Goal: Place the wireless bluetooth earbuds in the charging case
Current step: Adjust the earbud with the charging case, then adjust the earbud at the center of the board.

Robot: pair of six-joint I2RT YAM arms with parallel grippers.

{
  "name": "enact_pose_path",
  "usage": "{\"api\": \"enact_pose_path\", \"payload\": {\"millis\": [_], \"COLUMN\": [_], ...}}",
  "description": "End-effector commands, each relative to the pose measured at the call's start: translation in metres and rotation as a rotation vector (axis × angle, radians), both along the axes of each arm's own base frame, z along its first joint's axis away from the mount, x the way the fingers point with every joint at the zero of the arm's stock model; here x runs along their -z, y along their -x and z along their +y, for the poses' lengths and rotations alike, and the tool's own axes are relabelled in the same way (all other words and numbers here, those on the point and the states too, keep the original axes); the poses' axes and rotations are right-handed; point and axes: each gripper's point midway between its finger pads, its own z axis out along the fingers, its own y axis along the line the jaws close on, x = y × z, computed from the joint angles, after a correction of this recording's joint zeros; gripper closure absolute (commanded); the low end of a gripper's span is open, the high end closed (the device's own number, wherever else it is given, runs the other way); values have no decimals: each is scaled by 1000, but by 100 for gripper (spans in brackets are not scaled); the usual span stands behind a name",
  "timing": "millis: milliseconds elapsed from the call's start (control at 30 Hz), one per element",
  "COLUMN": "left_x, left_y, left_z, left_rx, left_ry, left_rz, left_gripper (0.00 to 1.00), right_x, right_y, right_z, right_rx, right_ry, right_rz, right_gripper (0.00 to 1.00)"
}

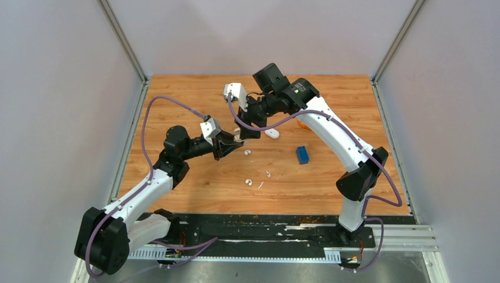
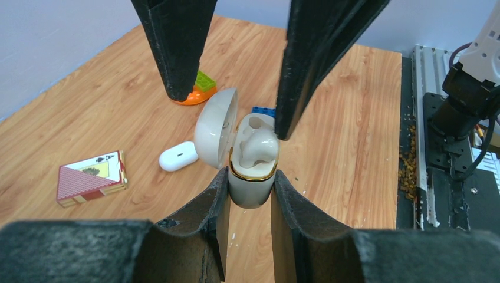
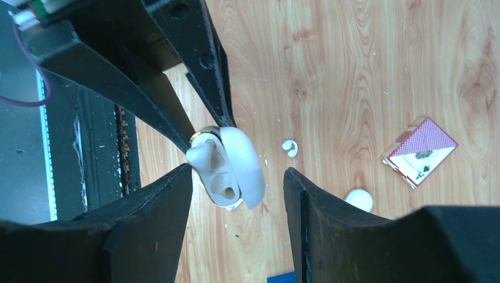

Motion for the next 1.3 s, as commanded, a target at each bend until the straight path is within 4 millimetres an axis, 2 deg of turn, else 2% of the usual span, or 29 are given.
{"api": "enact_pose_path", "payload": {"millis": [0,133,300,433,567,633,733,800,933,1033,1133,1267], "left_x": [-31,-31,-31,-31,-35,-40,-46,-50,-57,-60,-59,-58], "left_y": [4,4,2,-2,-6,-10,-20,-26,-32,-32,-32,-33], "left_z": [-3,-3,-2,0,3,7,16,23,32,36,38,40], "left_rx": [30,30,15,-4,-26,-51,-107,-149,-204,-228,-238,-251], "left_ry": [39,37,35,36,49,62,78,83,92,94,85,81], "left_rz": [-102,-102,-102,-91,-62,-42,-15,-8,-3,0,0,-5], "left_gripper": [100,100,100,100,100,100,100,100,100,100,100,100], "right_x": [-1,-6,-33,-69,-89,-75,-34,5,60,101,127,162], "right_y": [-14,-10,5,9,-20,-34,-43,-36,-23,-24,-22,1], "right_z": [-8,-4,-5,-24,-60,-79,-100,-105,-109,-114,-118,-113], "right_rx": [15,7,-44,-10,156,249,320,277,234,309,448,477], "right_ry": [23,-3,-75,-192,-290,-275,-193,-123,-46,42,102,178], "right_rz": [-55,-34,-38,-34,-59,-55,-66,-42,51,108,208,328], "right_gripper": [42,42,41,41,42,44,47,48,54,59,61,58]}}
